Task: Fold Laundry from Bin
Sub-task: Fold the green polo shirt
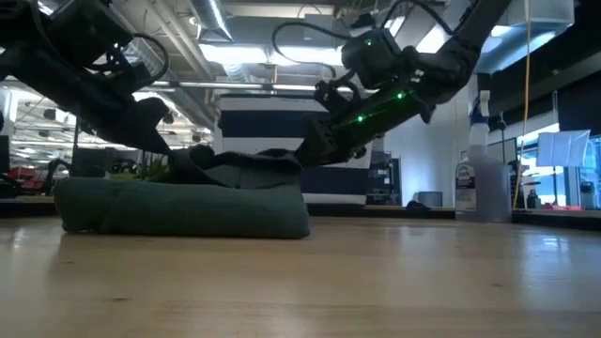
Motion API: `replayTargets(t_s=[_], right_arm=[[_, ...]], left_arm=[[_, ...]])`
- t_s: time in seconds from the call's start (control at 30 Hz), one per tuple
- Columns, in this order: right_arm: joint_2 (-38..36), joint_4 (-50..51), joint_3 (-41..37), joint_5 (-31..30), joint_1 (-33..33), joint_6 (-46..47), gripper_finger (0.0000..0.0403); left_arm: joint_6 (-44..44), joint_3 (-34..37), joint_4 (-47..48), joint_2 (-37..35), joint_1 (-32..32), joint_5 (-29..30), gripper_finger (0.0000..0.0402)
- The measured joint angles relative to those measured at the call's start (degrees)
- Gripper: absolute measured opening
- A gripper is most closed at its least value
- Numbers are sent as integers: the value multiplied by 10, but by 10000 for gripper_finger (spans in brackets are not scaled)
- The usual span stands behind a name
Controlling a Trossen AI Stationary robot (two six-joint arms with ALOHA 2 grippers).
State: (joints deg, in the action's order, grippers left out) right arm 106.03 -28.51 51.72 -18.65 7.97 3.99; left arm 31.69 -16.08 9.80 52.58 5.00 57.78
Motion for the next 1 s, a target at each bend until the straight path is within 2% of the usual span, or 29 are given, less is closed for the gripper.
replayTargets(t_s=[0.17,0.33,0.4,0.5,0.57,0.73,1.0], right_arm=[[-26,36,0,-39,0,-14,195],[-30,39,0,-27,7,-11,195],[-30,48,0,-26,8,-6,195],[-30,61,0,-23,11,1,195],[-30,61,0,-22,11,1,195],[-30,60,0,-22,11,1,195],[-30,59,0,-22,11,1,195]], left_arm=[[-111,-10,-59,0,12,5,115],[-234,-41,-130,0,19,24,115],[-278,-52,-145,0,23,-26,115],[-320,-58,-145,1,34,-156,115],[-329,-58,-143,15,44,-205,115],[-368,-58,-146,79,79,-215,115],[-413,-58,-239,176,104,-275,115]])
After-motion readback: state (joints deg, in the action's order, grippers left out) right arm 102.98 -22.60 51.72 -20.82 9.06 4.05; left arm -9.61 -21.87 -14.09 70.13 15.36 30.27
